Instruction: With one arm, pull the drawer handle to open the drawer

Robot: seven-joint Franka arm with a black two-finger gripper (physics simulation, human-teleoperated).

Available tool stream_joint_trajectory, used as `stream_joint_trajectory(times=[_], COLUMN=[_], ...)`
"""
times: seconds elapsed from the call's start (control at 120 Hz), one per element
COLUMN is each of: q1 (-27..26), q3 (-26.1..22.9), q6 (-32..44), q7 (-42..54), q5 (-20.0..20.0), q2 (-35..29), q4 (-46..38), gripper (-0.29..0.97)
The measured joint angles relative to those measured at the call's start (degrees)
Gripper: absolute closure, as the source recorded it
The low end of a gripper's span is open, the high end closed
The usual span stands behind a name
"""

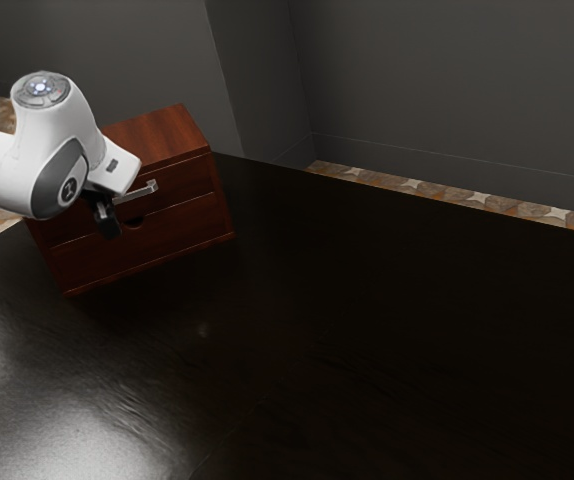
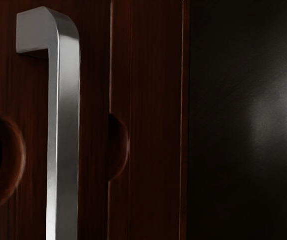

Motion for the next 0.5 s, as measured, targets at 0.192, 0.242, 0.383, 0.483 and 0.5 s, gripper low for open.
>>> stream_joint_trajectory(times=[0.192, 0.242, 0.383, 0.483, 0.5], q1=[0.0, 0.0, 0.1, 0.1, 0.1], q3=[-0.3, -0.4, -0.4, -0.4, -0.4], q6=[0.0, 0.0, 0.0, 0.0, 0.0], q7=[0.2, 0.2, 0.3, 0.3, 0.3], q5=[-1.0, -1.3, -2.4, -2.7, -2.8], q2=[1.7, 2.2, 3.8, 4.3, 4.4], q4=[1.9, 2.1, 3.0, 3.8, 3.9], gripper=[0.0, 0.0, 0.0, 0.0, 0.0])
